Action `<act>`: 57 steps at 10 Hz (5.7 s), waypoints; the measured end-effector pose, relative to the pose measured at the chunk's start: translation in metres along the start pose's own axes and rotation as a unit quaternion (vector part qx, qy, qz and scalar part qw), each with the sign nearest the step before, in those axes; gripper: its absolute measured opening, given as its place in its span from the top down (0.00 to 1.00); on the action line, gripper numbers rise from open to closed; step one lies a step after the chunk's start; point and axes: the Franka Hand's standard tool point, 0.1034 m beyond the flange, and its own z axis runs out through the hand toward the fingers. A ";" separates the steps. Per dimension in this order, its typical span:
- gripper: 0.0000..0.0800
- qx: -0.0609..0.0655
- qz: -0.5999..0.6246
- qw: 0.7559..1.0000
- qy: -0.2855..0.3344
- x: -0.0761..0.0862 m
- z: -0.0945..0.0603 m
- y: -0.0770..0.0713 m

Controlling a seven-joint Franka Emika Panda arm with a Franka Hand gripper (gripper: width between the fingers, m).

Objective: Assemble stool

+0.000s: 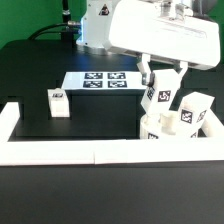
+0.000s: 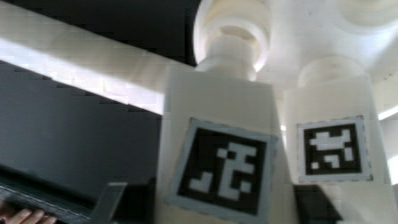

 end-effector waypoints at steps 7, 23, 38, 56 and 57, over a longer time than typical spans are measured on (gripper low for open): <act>0.59 -0.003 -0.006 1.000 -0.005 -0.006 0.009 -0.002; 0.19 -0.007 -0.012 1.000 0.001 -0.011 0.014 -0.004; 0.19 0.166 -0.020 0.938 -0.305 0.031 -0.042 0.017; 0.19 0.177 -0.387 0.893 -0.148 0.020 -0.007 0.020; 0.19 0.181 -0.409 0.883 -0.145 0.019 -0.007 0.021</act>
Offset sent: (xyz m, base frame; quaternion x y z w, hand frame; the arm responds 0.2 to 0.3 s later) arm 0.0061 -0.0010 -0.0064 -0.0029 0.0054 0.0021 1.0000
